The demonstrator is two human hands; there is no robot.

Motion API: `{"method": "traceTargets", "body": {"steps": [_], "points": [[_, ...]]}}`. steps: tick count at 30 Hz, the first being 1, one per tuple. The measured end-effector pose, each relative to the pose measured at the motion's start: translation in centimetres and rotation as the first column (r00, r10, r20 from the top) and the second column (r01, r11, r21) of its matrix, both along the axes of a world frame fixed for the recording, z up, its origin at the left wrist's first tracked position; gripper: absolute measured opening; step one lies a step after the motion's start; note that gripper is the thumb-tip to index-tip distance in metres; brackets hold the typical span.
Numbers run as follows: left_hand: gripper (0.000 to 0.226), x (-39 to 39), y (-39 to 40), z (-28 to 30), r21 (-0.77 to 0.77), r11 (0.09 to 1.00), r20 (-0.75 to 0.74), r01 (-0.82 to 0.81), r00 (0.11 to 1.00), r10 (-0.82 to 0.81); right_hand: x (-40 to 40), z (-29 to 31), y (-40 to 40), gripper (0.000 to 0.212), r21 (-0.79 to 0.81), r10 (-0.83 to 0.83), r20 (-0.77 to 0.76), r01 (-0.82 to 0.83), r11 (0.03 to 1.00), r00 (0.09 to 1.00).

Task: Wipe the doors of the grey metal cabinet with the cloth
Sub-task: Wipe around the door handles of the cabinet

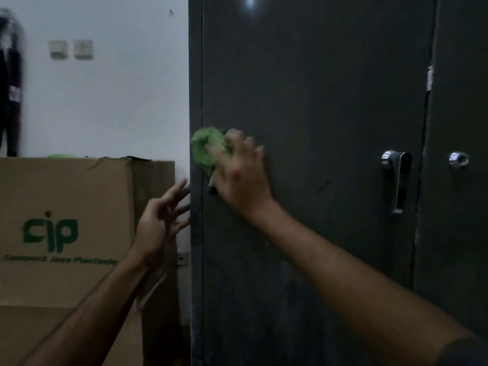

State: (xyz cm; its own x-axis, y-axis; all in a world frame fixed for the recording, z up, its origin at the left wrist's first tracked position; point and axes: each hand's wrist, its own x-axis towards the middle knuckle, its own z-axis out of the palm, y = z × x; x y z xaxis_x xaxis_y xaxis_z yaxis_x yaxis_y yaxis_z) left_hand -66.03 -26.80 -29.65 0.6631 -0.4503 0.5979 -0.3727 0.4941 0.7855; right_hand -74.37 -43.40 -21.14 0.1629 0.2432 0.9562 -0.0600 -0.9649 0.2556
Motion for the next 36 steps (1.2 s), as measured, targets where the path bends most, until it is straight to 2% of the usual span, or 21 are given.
{"method": "traceTargets", "body": {"steps": [3, 5, 6, 8, 9, 10, 11, 12, 14, 16, 18, 21, 23, 24, 25, 26, 27, 29, 31, 33, 36], "points": [[0.059, 0.1, 0.1, -0.1, -0.074, 0.996, -0.15, 0.045, 0.987, -0.055, -1.2, -10.5, -0.6, 0.052, -0.443, -0.116, -0.381, -0.071, 0.894, 0.917], [0.064, -0.1, 0.4, 0.1, -0.014, 0.999, -0.131, 0.049, 0.99, -0.05, -2.9, -11.6, -2.8, 0.05, -0.598, -0.237, -0.477, -0.115, 0.793, 0.846], [0.066, -0.1, 0.4, 0.1, 0.008, 0.999, -0.116, 0.05, 0.992, -0.049, -2.9, -9.7, -3.7, 0.049, -0.614, -0.228, -0.433, -0.101, 0.783, 0.872], [0.066, 0.0, 0.4, 0.0, 0.032, 0.998, -0.115, 0.055, 0.992, -0.051, -2.3, -4.3, -4.1, 0.048, -0.456, -0.152, -0.248, 0.023, 0.89, 0.957], [0.066, -0.1, 0.3, -0.1, 0.036, 0.998, -0.116, 0.056, 0.992, -0.051, -1.8, -1.8, -3.7, 0.048, -0.251, -0.105, -0.129, 0.07, 0.966, 0.986], [0.067, -0.1, 0.2, -0.3, 0.03, 0.999, -0.122, 0.042, 0.992, -0.038, -1.4, -0.4, -2.4, 0.049, -0.038, -0.063, -0.047, 0.062, 0.997, 0.997], [0.068, -0.2, 0.1, -0.5, 0.011, 0.999, -0.129, 0.04, 0.991, -0.038, -0.7, -1.1, -1.1, 0.05, 0.073, -0.03, 0.001, 0.03, 0.997, 1.0], [0.068, -0.1, 0.1, -0.8, -0.007, 0.999, -0.149, 0.037, 0.988, -0.038, 0.1, -3.2, 0.0, 0.051, 0.062, -0.012, -0.015, 0.013, 0.998, 1.0], [0.069, 0.1, -0.2, -1.6, -0.046, 0.999, -0.195, 0.0, 0.981, -0.009, 0.3, -10.4, 0.5, 0.048, -0.21, -0.022, -0.233, -0.028, 0.977, 0.972], [0.068, -0.2, -0.6, -2.5, -0.031, 0.999, -0.194, -0.041, 0.98, 0.034, -1.8, -15.9, -2.2, 0.044, -0.441, -0.087, -0.421, -0.119, 0.89, 0.903], [0.063, -1.1, -1.5, -3.4, 0.006, 0.996, -0.133, -0.088, 0.987, 0.088, -4.5, -15.6, -6.3, 0.041, -0.496, -0.114, -0.45, -0.141, 0.857, 0.886], [0.04, -2.8, -3.2, -4.5, -0.013, 0.984, -0.06, -0.179, 0.982, 0.178, -7.3, -9.2, -11.0, 0.043, -0.354, -0.083, -0.15, 0.025, 0.935, 0.985], [0.04, -3.1, -3.8, -5.0, -0.028, 0.977, -0.027, -0.211, 0.977, 0.21, -8.0, -4.8, -11.3, 0.047, 0.025, -0.122, 0.044, 0.12, 0.992, 0.992], [0.048, -2.9, -3.9, -5.2, -0.024, 0.972, 0.009, -0.234, 0.972, 0.234, -7.7, -4.2, -10.4, 0.048, 0.189, -0.132, 0.107, 0.111, 0.976, 0.985], [0.056, -2.6, -4.0, -5.5, -0.021, 0.97, 0.035, -0.243, 0.969, 0.244, -7.0, -5.1, -9.5, 0.05, 0.243, -0.138, 0.136, 0.102, 0.965, 0.981], [0.06, -2.2, -3.9, -5.8, -0.017, 0.97, 0.049, -0.244, 0.968, 0.245, -6.4, -7.0, -8.8, 0.053, 0.187, -0.124, 0.104, 0.103, 0.977, 0.987], [0.062, -2.1, -3.9, -6.0, -0.011, 0.968, 0.051, -0.251, 0.967, 0.251, -6.2, -9.8, -8.6, 0.055, 0.03, -0.096, 0.005, 0.096, 0.995, 0.995], [0.064, -2.1, -3.9, -6.1, 0.0, 0.958, 0.053, -0.285, 0.957, 0.285, -7.8, -15.6, -10.1, 0.05, -0.313, -0.087, -0.264, 0.0, 0.95, 0.961], [0.067, -2.3, -3.9, -6.1, -0.001, 0.959, 0.076, -0.285, 0.956, 0.284, -11.4, -16.9, -12.6, 0.037, -0.404, -0.134, -0.404, -0.045, 0.914, 0.905], [0.071, -2.3, -4.1, -6.0, -0.003, 0.953, 0.058, -0.304, 0.951, 0.304, -13.7, -13.8, -15.0, 0.031, -0.314, -0.128, -0.298, 0.03, 0.949, 0.946], [0.067, -1.4, -4.5, -6.3, 0.004, 0.947, 0.041, -0.32, 0.947, 0.32, -13.8, -5.6, -15.8, 0.05, 0.132, -0.208, 0.042, 0.201, 0.971, 0.977]]}}
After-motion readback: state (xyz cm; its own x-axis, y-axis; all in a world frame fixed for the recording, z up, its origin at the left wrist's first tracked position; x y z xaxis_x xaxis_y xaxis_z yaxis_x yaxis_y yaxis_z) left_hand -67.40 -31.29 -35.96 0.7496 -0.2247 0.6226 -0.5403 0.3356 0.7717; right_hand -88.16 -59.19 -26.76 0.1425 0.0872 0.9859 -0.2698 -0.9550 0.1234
